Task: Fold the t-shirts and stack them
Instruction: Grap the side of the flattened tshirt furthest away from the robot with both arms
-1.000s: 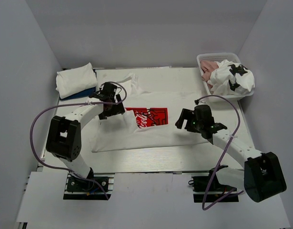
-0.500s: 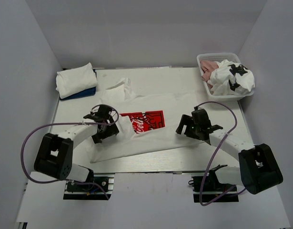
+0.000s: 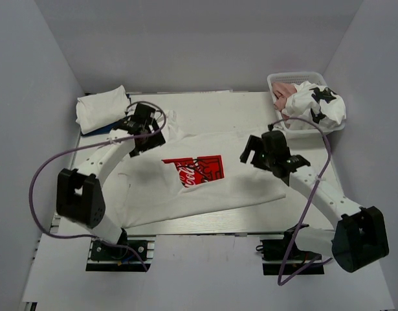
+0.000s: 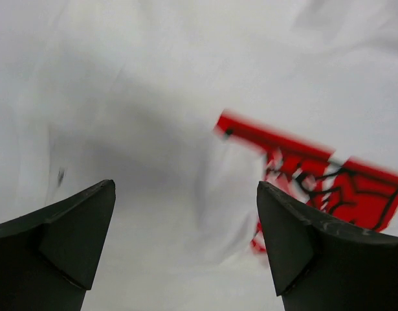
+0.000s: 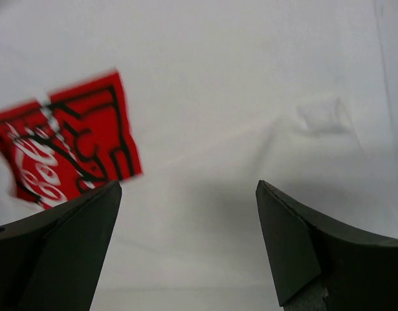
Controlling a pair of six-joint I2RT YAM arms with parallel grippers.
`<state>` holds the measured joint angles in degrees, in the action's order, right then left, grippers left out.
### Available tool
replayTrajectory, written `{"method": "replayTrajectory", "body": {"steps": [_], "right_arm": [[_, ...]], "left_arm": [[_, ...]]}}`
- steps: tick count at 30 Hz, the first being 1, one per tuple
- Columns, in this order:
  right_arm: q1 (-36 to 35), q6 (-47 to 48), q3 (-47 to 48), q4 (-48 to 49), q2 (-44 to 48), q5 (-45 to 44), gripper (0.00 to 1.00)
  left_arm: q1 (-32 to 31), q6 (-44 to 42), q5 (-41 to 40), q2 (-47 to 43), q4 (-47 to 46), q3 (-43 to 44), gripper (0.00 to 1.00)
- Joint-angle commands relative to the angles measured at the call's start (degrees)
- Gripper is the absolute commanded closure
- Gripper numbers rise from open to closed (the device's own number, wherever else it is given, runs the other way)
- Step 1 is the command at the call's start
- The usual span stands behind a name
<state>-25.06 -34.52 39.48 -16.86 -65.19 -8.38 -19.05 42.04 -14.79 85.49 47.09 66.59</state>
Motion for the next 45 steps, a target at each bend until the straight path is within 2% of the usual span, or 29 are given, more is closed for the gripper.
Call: {"method": "replayTrajectory", "body": {"steps": [1,6,11,14,17,20,26,28,29,30,32,33,35,36,38,41,42,44,45], "right_arm": [[0.4,1.4,13.2,0.0,-5.3,-6.9,0.1],[1.7,3.1,21.9,-2.1,-12.5,-10.8,0.1],[2.7,6.0,24.8,-0.6,-15.8,-10.3,0.1],[3.3,7.2,24.7,0.0,-16.5,-8.8,0.1],[4.1,7.5,24.6,0.1,-17.7,-6.9,0.1],[4.8,7.6,24.8,-0.1,-18.8,-5.6,0.1],[5.8,8.1,25.3,-0.3,-20.5,-4.0,0.1],[6.1,8.1,25.4,-0.5,-20.9,-2.9,0.1],[6.3,8.2,25.5,-0.4,-21.2,-2.7,0.1],[6.3,8.2,25.6,-0.3,-21.6,-2.6,0.1],[6.9,8.2,25.6,-0.5,-21.9,-2.9,0.1],[6.9,8.2,25.5,-0.5,-22.2,-2.8,0.1],[7.1,8.3,25.6,-0.4,-22.7,-3.1,0.1],[7.1,8.7,26.0,0.1,-23.0,-4.1,0.1],[7.6,8.9,27.8,0.0,-24.5,-6.0,0.1],[7.9,9.3,30.0,-1.9,-27.7,-6.8,0.1],[8.1,9.3,31.0,-2.6,-29.1,-6.7,0.1],[8.5,9.1,32.6,-2.7,-31.3,-6.6,0.1],[8.8,8.6,33.1,-2.3,-32.1,-6.6,0.1]], "left_arm": [[-0.1,-13.8,-5.7,9.6,-0.7,12.0,0.0],[0.9,-34.2,-10.9,21.6,-3.1,23.3,0.0],[0.4,-47.7,-16.9,28.3,-14.9,23.3,0.0],[0.9,-49.8,-14.2,33.1,-16.6,29.5,0.0],[0.9,-53.3,-13.6,37.0,-20.3,31.8,0.0],[0.9,-53.8,-9.9,42.1,-19.7,39.2,0.0],[1.5,-55.0,-11.0,49.9,-19.7,48.5,0.0],[2.0,-54.1,-13.2,52.4,-20.3,50.5,0.07],[2.0,-53.5,-14.1,52.4,-20.3,52.2,0.07],[2.0,-52.9,-14.1,53.2,-20.3,53.0,0.13],[3.2,-52.3,-12.6,53.2,-21.3,53.0,0.17],[3.2,-52.3,-12.5,53.2,-21.9,53.0,0.27],[3.8,-51.5,-11.3,52.7,-21.9,53.6,0.37],[4.4,-51.5,-11.3,52.7,-21.9,53.6,0.63],[4.4,-50.9,-10.2,52.1,-22.6,53.6,0.71],[4.9,-52.0,-8.1,50.6,-25.6,50.8,0.73],[4.9,-52.0,-7.5,50.0,-26.2,50.7,0.78],[4.9,-52.0,-6.8,50.0,-26.7,50.0,0.97],[4.9,-52.0,-6.8,50.0,-26.7,49.2,1.0]]}}
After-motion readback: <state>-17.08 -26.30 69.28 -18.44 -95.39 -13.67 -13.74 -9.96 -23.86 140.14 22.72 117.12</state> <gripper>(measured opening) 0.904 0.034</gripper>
